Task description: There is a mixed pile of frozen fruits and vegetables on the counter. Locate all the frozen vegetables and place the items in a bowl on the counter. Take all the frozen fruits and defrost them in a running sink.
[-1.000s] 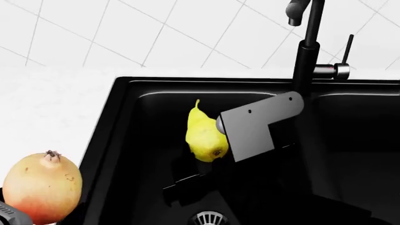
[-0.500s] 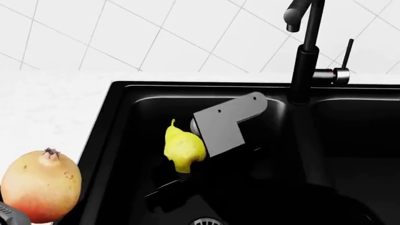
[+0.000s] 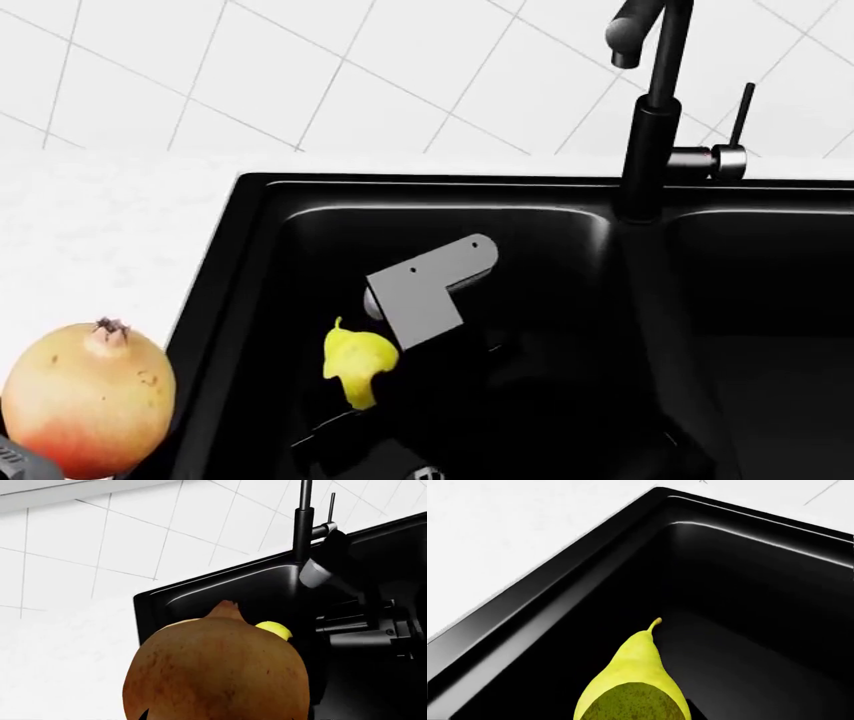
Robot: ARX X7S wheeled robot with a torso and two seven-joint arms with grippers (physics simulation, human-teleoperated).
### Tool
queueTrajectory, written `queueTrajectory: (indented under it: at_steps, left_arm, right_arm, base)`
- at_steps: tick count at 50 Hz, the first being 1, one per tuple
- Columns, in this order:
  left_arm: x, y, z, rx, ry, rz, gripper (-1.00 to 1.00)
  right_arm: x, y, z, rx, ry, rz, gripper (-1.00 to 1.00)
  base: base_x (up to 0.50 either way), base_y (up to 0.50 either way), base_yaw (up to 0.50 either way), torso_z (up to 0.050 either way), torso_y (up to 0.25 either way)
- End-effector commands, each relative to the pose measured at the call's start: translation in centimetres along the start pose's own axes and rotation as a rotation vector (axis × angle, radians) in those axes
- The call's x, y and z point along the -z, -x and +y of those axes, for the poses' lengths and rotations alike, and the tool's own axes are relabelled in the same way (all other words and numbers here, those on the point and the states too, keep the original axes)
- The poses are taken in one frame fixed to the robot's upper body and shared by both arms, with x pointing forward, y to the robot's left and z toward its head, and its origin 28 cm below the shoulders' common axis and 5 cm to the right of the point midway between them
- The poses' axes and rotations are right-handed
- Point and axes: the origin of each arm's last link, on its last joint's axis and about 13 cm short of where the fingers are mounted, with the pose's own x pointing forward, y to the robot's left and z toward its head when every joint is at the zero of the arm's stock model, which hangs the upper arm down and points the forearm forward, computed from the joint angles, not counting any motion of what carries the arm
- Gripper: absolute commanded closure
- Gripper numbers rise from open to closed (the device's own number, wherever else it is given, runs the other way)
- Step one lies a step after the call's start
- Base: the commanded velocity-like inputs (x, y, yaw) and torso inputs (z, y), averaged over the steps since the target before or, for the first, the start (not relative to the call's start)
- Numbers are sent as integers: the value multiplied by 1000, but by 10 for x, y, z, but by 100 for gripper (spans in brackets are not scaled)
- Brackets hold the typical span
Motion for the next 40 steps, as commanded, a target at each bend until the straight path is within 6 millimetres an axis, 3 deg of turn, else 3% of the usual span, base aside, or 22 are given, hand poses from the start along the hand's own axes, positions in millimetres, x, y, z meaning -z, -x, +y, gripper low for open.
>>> queueTrajectory:
  at_steps: [1,12,25,35,36,40]
  left_arm:
    - [2,0,0,-16,22,-7,100]
    - [1,3,0,-15,20,-8,100]
    - [-1,3,1,-15,16,-10,100]
    - [-1,3,0,-12,16,-11,100]
    - [-1,2,0,-11,15,-12,100]
    - [-2,1,-1,-8,14,-13,100]
  right_arm:
    - [11,-20,-4,-20,25,60,100]
    - [32,-39,-6,-17,22,134,100]
    - [35,-52,-9,-25,5,156,100]
    - [35,-50,-10,-10,-14,147,100]
    - [35,-49,-10,-7,-14,141,-100]
    - [40,-43,-7,-17,-6,138,-100]
  base:
    - [0,0,0,0,0]
    - [0,0,0,1,0]
    - [0,0,0,0,0]
    - [0,0,0,0,1]
    - [0,0,0,0,0]
    - [0,0,0,0,0]
